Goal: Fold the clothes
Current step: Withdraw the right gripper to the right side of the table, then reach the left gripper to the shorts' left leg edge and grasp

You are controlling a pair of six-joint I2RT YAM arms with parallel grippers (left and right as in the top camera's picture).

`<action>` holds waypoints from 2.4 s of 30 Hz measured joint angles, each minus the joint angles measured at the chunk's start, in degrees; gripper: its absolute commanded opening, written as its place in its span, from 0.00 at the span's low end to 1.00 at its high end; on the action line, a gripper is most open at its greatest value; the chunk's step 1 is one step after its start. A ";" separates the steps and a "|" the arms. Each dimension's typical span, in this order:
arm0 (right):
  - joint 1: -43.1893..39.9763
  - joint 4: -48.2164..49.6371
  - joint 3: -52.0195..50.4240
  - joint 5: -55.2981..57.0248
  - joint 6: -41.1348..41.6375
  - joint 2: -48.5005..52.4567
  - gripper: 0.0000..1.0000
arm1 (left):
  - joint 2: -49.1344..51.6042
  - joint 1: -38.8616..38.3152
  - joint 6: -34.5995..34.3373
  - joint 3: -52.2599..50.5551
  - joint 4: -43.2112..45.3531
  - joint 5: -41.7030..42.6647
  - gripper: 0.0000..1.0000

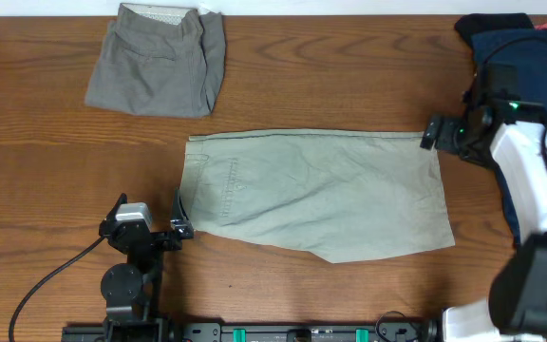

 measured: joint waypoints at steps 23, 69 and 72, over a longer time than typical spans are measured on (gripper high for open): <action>0.00 -0.09 0.00 -1.86 0.13 -6.67 0.99 | 0.00 0.00 0.00 0.00 0.00 0.02 0.98; -16.50 0.48 -0.02 12.37 0.15 -6.67 0.99 | 51.01 0.00 -0.35 50.75 -41.75 10.12 0.98; -16.50 0.46 -0.02 12.37 0.15 -6.67 0.99 | 56.19 0.00 0.35 52.41 -41.75 8.98 0.98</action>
